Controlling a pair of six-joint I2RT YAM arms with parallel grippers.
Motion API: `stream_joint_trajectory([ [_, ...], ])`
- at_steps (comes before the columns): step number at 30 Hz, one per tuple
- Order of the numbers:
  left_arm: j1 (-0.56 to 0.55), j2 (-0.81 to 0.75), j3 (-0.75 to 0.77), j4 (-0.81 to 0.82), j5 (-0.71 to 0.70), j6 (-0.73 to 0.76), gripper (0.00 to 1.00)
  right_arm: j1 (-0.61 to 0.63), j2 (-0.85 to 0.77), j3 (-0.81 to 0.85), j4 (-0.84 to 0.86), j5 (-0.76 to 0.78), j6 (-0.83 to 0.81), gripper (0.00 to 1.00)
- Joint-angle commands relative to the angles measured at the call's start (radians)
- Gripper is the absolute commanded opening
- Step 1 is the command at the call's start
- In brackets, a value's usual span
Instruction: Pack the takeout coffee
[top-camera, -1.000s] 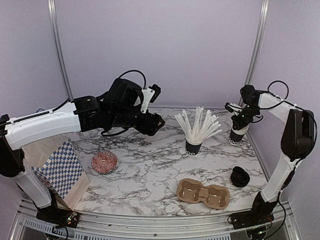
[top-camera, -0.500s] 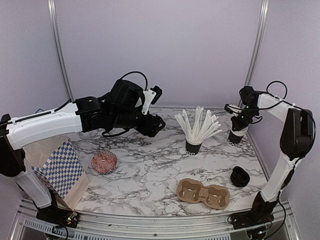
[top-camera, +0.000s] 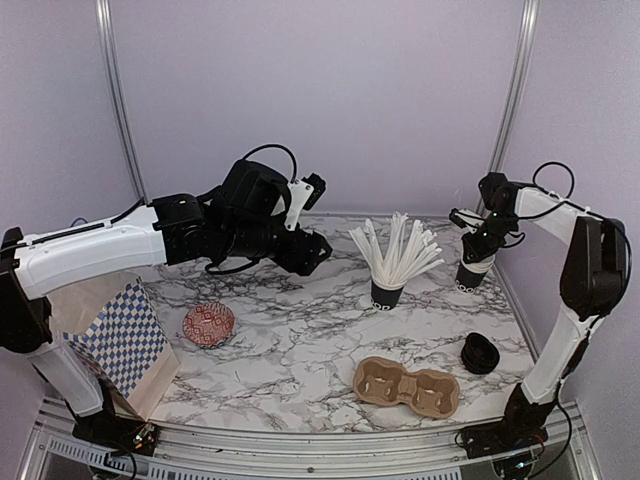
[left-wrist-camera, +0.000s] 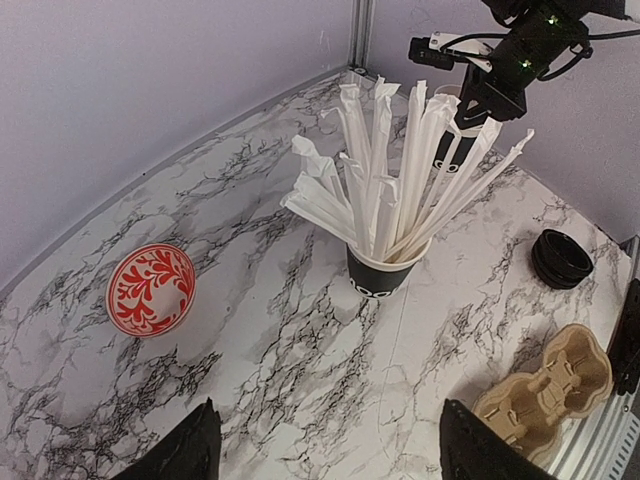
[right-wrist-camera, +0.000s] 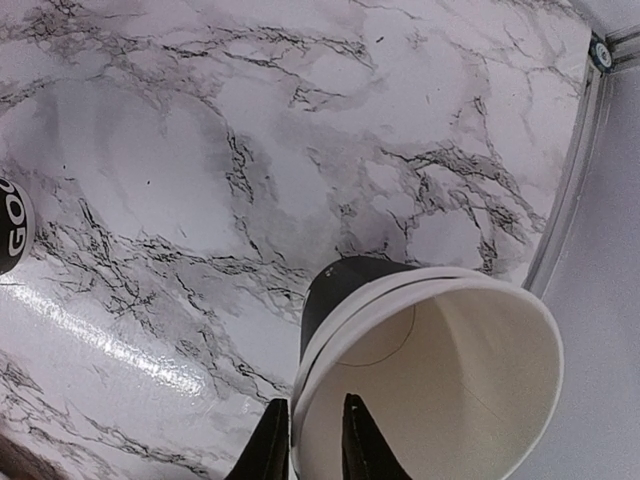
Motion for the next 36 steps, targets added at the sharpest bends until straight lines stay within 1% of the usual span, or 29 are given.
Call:
stream_joint_trajectory([
  [1, -0.004, 0.013, -0.008, 0.018, 0.011, 0.004, 0.76, -0.005, -0.019, 0.004, -0.009, 0.017, 0.011, 0.17],
  [3, -0.004, 0.013, -0.009, 0.018, 0.011, 0.005, 0.76, -0.005, -0.020, 0.005, -0.016, 0.017, 0.013, 0.16],
  [7, -0.004, 0.011, -0.015, 0.019, 0.012, 0.006, 0.77, -0.005, -0.026, 0.004, -0.021, 0.019, 0.016, 0.20],
  [10, -0.004, 0.011, -0.017, 0.020, 0.010, 0.005, 0.77, -0.004, -0.030, 0.002, -0.023, 0.030, 0.017, 0.20],
  [15, -0.004, 0.012, -0.018, 0.021, 0.014, 0.008, 0.77, -0.005, -0.035, 0.004, -0.026, 0.027, 0.021, 0.17],
  [23, -0.004, 0.017, -0.019, 0.021, 0.015, 0.009, 0.78, -0.005, -0.033, 0.015, -0.031, 0.026, 0.021, 0.06],
  [26, -0.004, 0.019, -0.018, 0.022, 0.018, 0.008, 0.78, -0.004, -0.034, 0.031, -0.039, 0.023, 0.021, 0.05],
  [28, -0.004, 0.021, -0.017, 0.022, 0.019, 0.011, 0.78, -0.004, -0.032, 0.038, -0.046, 0.019, 0.020, 0.06],
  [36, -0.004, 0.029, -0.004, 0.021, 0.023, 0.016, 0.78, -0.005, -0.040, 0.041, -0.058, 0.032, 0.019, 0.16],
])
